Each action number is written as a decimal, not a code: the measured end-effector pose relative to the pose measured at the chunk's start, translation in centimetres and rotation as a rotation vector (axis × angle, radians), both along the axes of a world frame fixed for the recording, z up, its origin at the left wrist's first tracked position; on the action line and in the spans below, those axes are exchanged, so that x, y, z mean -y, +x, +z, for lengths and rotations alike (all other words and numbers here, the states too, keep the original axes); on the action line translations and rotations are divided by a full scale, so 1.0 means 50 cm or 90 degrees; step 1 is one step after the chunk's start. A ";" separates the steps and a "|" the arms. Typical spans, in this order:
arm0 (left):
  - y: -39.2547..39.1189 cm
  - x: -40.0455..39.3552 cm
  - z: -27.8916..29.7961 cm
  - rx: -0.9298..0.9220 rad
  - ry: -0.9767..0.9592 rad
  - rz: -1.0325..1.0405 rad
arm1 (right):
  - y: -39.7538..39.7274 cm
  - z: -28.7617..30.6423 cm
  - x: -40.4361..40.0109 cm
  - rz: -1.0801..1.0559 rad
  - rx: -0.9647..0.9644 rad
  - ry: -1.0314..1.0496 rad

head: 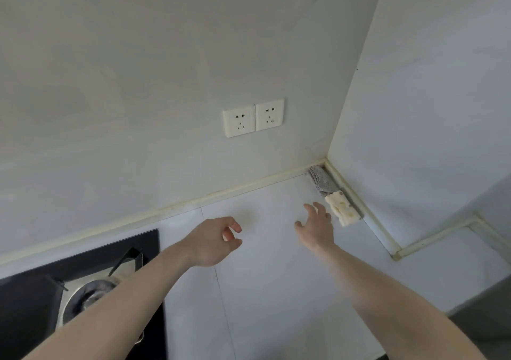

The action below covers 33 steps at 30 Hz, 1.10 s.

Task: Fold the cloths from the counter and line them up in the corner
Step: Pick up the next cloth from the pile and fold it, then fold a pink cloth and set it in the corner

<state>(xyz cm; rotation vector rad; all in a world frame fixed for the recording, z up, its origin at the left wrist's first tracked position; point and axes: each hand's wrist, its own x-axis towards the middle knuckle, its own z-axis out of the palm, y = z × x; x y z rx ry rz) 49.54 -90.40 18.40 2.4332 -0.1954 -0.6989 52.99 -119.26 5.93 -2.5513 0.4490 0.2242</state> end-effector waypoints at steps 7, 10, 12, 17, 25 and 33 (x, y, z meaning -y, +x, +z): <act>-0.194 -0.193 0.004 0.105 0.032 0.116 | -0.106 0.098 -0.286 0.205 0.059 0.182; -0.300 -0.308 0.016 0.143 0.048 0.194 | -0.167 0.145 -0.424 0.346 0.057 0.222; -0.379 -0.383 0.025 0.160 0.060 0.246 | -0.217 0.183 -0.513 0.429 0.048 0.244; -0.598 -0.565 0.044 0.185 0.070 0.377 | -0.365 0.261 -0.728 0.574 0.045 0.291; -0.952 -0.809 0.059 0.206 0.109 0.552 | -0.632 0.290 -1.025 0.734 0.017 0.295; -1.165 -0.988 0.048 0.184 0.121 0.685 | -0.785 0.305 -1.242 0.851 -0.031 0.283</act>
